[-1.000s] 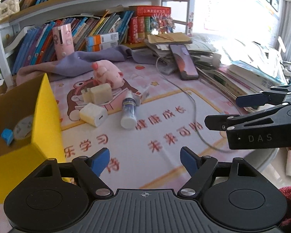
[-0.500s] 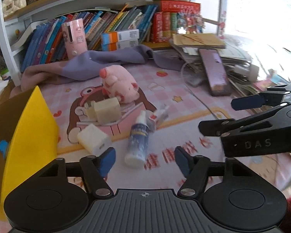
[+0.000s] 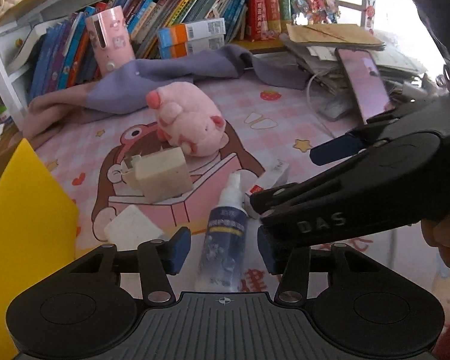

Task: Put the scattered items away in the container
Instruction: 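Grasp the spray bottle with the left tool while the right tool grasps the small white box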

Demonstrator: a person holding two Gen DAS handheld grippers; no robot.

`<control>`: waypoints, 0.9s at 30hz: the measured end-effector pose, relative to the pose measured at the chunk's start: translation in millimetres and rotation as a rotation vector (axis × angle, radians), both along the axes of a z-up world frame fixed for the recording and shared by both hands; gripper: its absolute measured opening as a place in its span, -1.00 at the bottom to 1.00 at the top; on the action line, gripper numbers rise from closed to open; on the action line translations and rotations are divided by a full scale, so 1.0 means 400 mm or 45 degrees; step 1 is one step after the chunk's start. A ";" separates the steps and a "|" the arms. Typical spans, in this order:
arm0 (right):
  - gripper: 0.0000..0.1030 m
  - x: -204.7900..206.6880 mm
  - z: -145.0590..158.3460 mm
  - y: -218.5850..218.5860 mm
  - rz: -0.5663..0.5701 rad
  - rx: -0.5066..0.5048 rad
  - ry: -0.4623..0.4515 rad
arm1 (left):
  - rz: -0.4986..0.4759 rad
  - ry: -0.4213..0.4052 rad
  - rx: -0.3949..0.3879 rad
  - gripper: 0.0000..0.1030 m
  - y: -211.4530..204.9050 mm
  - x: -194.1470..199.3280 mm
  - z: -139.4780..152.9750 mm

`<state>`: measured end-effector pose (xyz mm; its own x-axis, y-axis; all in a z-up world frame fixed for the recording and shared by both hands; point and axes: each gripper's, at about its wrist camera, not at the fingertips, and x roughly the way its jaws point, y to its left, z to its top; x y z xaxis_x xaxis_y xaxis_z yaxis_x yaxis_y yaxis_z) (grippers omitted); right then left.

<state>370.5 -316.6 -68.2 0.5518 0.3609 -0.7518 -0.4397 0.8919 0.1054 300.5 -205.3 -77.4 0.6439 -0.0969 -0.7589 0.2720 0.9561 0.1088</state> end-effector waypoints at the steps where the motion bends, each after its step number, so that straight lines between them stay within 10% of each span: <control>1: 0.48 0.008 -0.007 0.009 0.006 -0.022 0.002 | 0.007 0.009 -0.002 -0.18 0.000 0.007 -0.006; 15: 0.02 0.073 -0.057 0.022 0.033 -0.096 0.054 | 0.035 0.149 -0.064 -0.36 0.006 0.068 -0.041; 27: 0.00 0.039 -0.006 -0.033 -0.047 -0.012 0.027 | 0.089 0.102 -0.131 -0.39 0.027 0.012 0.020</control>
<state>386.0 -329.7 -70.5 0.5485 0.3335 -0.7668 -0.4044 0.9084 0.1058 305.4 -194.5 -69.5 0.5898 -0.1338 -0.7964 0.2085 0.9780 -0.0099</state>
